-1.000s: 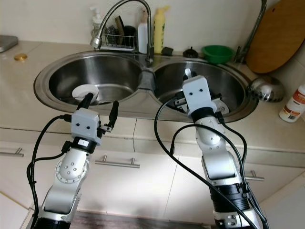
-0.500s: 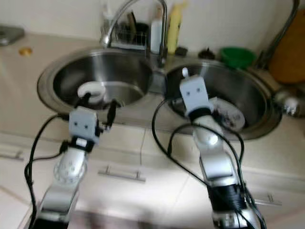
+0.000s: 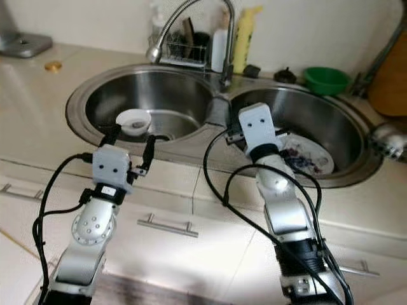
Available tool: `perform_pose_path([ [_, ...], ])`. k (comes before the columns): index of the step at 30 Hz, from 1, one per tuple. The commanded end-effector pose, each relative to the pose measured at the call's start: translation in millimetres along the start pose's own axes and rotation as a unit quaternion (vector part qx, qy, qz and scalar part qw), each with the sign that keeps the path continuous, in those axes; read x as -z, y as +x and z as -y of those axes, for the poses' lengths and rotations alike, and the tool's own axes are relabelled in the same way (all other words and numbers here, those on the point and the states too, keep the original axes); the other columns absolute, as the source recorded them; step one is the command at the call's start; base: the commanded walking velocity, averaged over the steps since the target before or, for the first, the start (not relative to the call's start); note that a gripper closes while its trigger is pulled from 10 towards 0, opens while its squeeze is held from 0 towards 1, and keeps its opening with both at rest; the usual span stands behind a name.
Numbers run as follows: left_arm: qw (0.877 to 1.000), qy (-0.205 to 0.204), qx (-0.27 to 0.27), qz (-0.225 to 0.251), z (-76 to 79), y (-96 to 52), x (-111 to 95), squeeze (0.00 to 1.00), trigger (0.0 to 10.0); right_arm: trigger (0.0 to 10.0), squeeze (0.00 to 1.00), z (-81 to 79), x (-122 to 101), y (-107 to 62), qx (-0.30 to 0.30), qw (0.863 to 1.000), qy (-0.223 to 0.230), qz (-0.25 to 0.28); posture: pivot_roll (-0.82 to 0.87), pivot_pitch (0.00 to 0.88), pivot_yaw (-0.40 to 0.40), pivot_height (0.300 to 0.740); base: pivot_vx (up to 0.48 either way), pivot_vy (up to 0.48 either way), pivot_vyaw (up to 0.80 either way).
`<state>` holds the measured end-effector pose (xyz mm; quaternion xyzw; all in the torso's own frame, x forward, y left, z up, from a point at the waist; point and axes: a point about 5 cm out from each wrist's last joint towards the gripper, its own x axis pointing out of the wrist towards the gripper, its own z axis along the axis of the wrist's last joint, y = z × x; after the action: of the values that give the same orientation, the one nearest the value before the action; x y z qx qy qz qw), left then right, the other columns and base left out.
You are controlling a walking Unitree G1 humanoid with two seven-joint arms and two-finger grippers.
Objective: Kitchen organization
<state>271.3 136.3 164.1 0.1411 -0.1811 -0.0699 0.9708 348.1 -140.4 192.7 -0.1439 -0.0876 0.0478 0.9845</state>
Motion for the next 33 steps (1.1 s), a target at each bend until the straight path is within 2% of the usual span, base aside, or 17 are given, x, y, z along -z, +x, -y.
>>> perform_pose_path([
  [1, 1.000, -0.004, 0.002, 0.010, 1.8, 1.6, -4.0, 0.00, 10.0, 10.0, 0.00, 4.7, 9.3, 5.4, 0.007, 1.000, 0.005, -0.024, 0.07, 0.000, -0.059, 0.740, 0.000, 0.000, 0.00],
  [5, 1.000, -0.001, -0.003, 0.012, -0.8, 1.2, -4.7, 0.00, 10.0, 10.0, 0.00, 8.6, 8.9, 11.2, 0.018, 0.999, 0.018, -0.028, 0.09, 0.000, -0.068, 0.740, 0.000, 0.000, 0.00],
  [12, 1.000, -0.001, -0.001, 0.009, 0.5, 0.2, -4.3, 0.00, 10.0, 10.0, 0.00, 7.5, 7.4, 11.4, 0.024, 0.999, 0.029, -0.025, 0.08, 0.000, -0.066, 0.740, 0.000, 0.000, 0.00],
  [16, 1.000, -0.004, 0.000, 0.007, 0.8, -0.4, -4.3, 0.00, 10.0, 10.0, 0.00, 8.9, 4.2, 7.2, 0.044, 0.998, 0.042, -0.009, 0.08, 0.000, -0.064, 0.740, 0.000, 0.000, 0.00],
  [17, 1.000, -0.007, 0.000, 0.007, 1.2, -0.9, -4.6, 0.00, 10.0, 10.0, 0.00, 11.3, -2.5, 1.2, 0.065, 0.997, 0.050, 0.014, 0.07, 0.000, -0.063, 0.740, 0.000, 0.000, 0.00],
  [21, 1.000, -0.012, 0.002, 0.009, 1.6, -1.0, -5.2, 0.00, 10.0, 10.0, 0.01, 12.6, -14.7, -8.5, 0.077, 0.994, 0.055, 0.051, 0.07, 0.000, -0.061, 0.740, 0.000, 0.000, 0.00],
  [22, 1.000, -0.014, 0.002, 0.010, 1.7, -0.9, -5.3, 0.00, 10.0, 10.0, 0.10, 12.3, -19.7, -13.5, 0.077, 0.993, 0.054, 0.065, 0.06, 0.000, -0.058, 0.740, 0.000, 0.000, 0.00],
  [23, 1.000, -0.014, 0.002, 0.010, 1.7, -0.9, -5.3, 0.00, 10.0, 10.0, 0.10, 12.3, -19.7, -13.5, 0.077, 0.993, 0.054, 0.065, 0.06, 0.000, -0.058, 0.740, 0.000, 0.000, 0.00],
  [24, 1.000, -0.016, 0.003, 0.009, 1.9, -0.8, -5.2, 0.00, 10.0, 10.0, 0.62, 12.4, -24.3, -19.6, 0.077, 0.992, 0.051, 0.081, 0.06, 0.000, -0.057, 0.740, 0.000, 0.000, 0.00],
  [25, 1.000, -0.018, 0.004, 0.009, 2.1, -0.7, -5.1, 0.00, 10.0, 10.0, 0.62, 12.5, -26.9, -23.5, 0.077, 0.992, 0.048, 0.091, 0.06, 0.000, -0.057, 0.740, 0.000, 0.000, 0.00],
  [26, 1.000, -0.019, 0.006, 0.006, 2.6, -0.6, -4.2, 0.00, 10.0, 10.0, 1.00, 14.0, -29.0, -31.7, 0.080, 0.990, 0.048, 0.102, 0.05, 0.000, -0.054, 0.740, 0.000, 0.000, 0.00],
  [33, 1.000, -0.019, 0.006, 0.004, 1.7, 0.0, -3.5, 0.00, 10.0, 10.0, 1.00, 14.1, -26.6, -42.3, 0.084, 0.991, 0.039, 0.101, 0.05, 0.000, -0.054, 0.740, 0.000, 0.000, 0.00],
])
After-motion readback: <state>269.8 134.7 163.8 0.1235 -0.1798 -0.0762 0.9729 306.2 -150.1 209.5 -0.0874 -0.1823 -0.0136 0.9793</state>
